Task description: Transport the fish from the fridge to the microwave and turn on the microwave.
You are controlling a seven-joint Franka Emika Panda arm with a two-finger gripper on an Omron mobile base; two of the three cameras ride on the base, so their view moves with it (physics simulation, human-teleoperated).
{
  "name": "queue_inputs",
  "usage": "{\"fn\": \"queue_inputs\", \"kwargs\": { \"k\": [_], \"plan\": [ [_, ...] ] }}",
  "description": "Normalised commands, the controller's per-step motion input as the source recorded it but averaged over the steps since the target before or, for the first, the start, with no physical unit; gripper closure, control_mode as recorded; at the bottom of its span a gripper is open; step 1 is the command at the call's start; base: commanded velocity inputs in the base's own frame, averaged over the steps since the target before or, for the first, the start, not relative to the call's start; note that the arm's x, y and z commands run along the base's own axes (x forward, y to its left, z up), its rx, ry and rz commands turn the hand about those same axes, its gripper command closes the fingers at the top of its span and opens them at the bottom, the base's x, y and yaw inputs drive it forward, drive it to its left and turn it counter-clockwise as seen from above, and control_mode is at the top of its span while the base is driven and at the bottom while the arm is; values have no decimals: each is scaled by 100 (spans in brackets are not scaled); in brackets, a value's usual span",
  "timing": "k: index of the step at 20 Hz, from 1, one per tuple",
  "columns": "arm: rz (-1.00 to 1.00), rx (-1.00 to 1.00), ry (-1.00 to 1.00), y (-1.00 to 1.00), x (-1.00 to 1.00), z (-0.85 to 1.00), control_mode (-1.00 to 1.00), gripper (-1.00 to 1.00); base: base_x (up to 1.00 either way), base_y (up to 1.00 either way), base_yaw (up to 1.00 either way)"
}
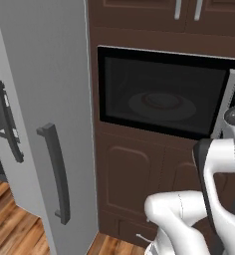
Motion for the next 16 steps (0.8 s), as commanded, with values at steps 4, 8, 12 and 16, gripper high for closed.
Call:
{"fn": "queue_inputs", "kwargs": {
  "k": [4,8,12,16],
  "plan": [
    [5,-2,-3,0,28,-31,-100,100,0,0,0],
    [5,-4,-12,-6,15,-16,-100,100,0,0,0],
    [3,-5,-13,-4,11,-8,-100,100,0,0,0],
    [1,-4,-10,-1,12,-11,-100,100,0,0,0]
  ]
}}
